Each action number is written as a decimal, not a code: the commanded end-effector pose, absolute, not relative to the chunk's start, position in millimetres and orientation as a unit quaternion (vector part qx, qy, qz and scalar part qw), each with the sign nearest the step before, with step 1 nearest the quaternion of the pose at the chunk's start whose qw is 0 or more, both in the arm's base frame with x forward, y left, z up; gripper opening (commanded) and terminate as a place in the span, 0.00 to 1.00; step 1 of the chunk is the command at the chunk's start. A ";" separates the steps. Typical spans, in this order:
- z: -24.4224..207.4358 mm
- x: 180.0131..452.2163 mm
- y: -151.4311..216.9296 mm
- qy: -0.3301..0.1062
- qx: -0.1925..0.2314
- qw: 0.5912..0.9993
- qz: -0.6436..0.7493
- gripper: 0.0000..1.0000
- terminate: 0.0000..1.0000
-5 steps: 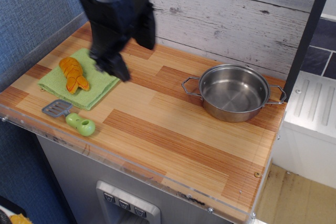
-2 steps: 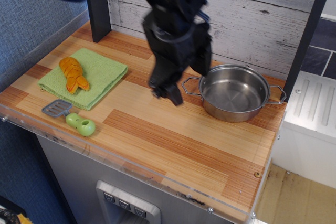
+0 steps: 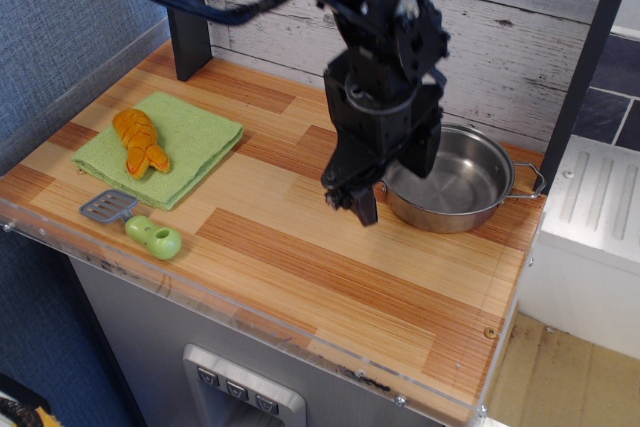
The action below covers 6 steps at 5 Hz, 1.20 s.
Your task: Move the pot from upward to downward direction on the table
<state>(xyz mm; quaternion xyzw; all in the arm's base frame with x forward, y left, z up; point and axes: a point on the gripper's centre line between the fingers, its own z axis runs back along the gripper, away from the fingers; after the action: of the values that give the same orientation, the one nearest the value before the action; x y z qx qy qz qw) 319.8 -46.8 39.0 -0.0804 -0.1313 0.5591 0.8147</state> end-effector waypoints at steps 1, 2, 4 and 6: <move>30.3 337.8 -57.6 -0.134 -0.089 0.836 0.525 1.00 0.00; 24.8 340.3 -58.5 -0.134 -0.089 0.839 0.520 0.00 0.00; 25.6 335.2 -53.6 -0.135 -0.085 0.837 0.523 0.00 0.00; 33.9 332.8 -54.7 -0.132 -0.086 0.854 0.495 0.00 0.00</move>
<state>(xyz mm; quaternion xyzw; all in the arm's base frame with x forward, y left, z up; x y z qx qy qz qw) 328.3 -53.4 14.0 -0.0641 -0.1049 0.4986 0.8581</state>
